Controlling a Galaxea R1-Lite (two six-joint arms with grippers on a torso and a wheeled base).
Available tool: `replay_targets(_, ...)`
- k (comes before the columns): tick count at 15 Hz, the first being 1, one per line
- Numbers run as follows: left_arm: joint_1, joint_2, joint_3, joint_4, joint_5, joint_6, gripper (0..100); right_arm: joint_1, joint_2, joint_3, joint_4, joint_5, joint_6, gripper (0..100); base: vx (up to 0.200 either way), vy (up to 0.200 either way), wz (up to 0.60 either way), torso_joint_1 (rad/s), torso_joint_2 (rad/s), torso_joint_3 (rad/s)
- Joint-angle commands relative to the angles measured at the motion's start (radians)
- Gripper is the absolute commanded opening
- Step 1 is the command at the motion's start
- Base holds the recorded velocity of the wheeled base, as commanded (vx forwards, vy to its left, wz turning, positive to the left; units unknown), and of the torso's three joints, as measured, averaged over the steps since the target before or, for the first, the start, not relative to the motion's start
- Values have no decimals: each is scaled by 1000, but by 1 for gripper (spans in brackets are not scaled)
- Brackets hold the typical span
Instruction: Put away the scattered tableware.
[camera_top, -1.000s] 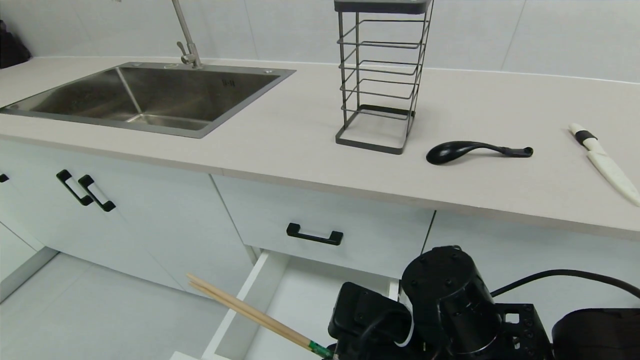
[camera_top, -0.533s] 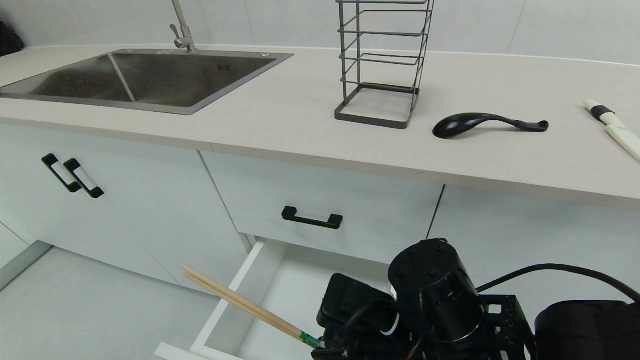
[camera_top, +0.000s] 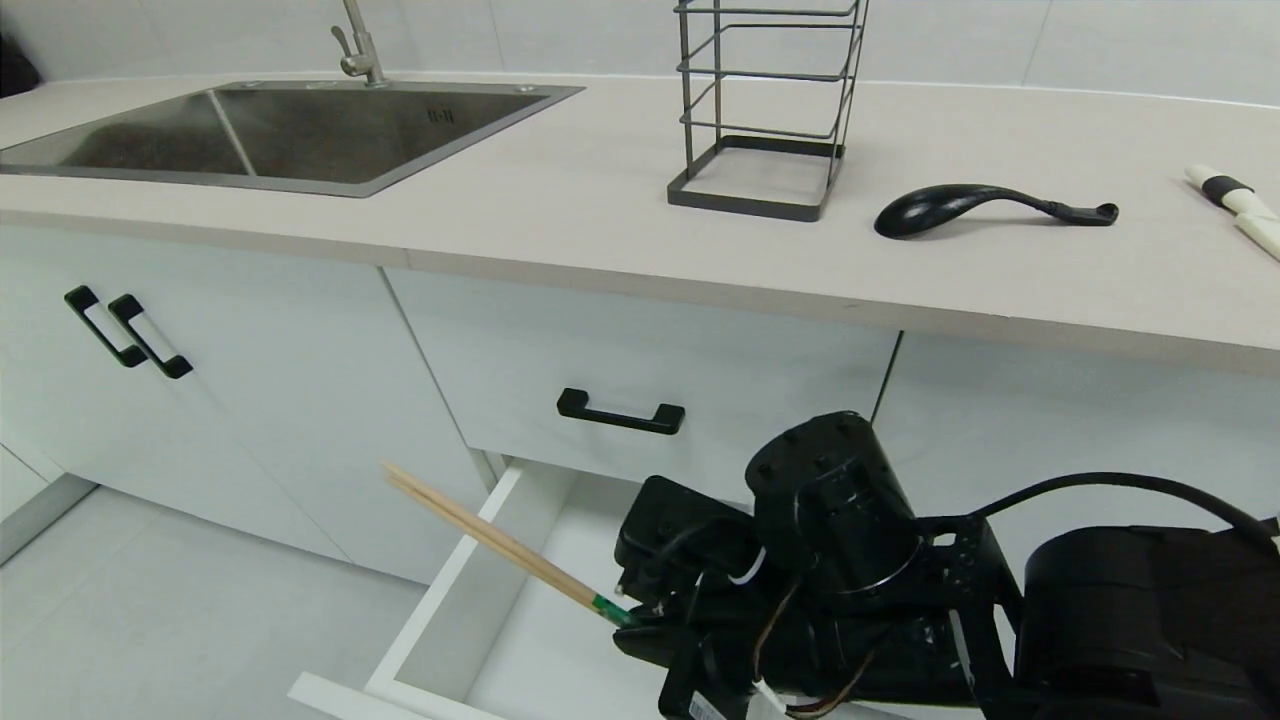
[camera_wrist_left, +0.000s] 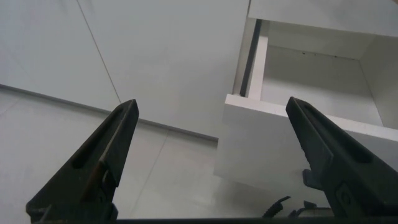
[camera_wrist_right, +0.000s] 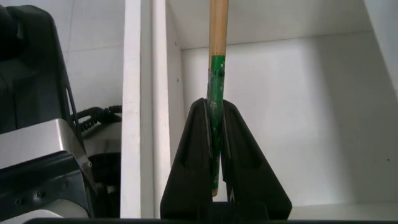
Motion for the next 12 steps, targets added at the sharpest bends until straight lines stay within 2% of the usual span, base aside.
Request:
replay_targets(1, 0, 0, 0, 0, 0, 0, 100, -8, -15, -40, 104, 1, -3, 0, 0, 0, 0, 0, 0, 0)
replay_targets(2, 0, 0, 0, 0, 0, 0, 100, -6, -14, -87, 219, -12, 3, 0, 0, 0, 0, 0, 0, 0)
replay_targets(3, 0, 0, 0, 0, 0, 0, 100, -2, -8, -126, 309, -90, 15, 0, 0, 0, 0, 0, 0, 0)
replay_targets(4, 0, 0, 0, 0, 0, 0, 100, 1, 8, -142, 335, -157, 41, 0, 0, 0, 0, 0, 0, 0)
replay_targets(8, 0, 0, 0, 0, 0, 0, 100, -9, 29, -136, 334, -248, 78, 0, 0, 0, 0, 0, 0, 0)
replay_targets(12, 0, 0, 0, 0, 0, 0, 100, -8, 68, -130, 340, -257, 119, 0, 0, 0, 0, 0, 0, 0)
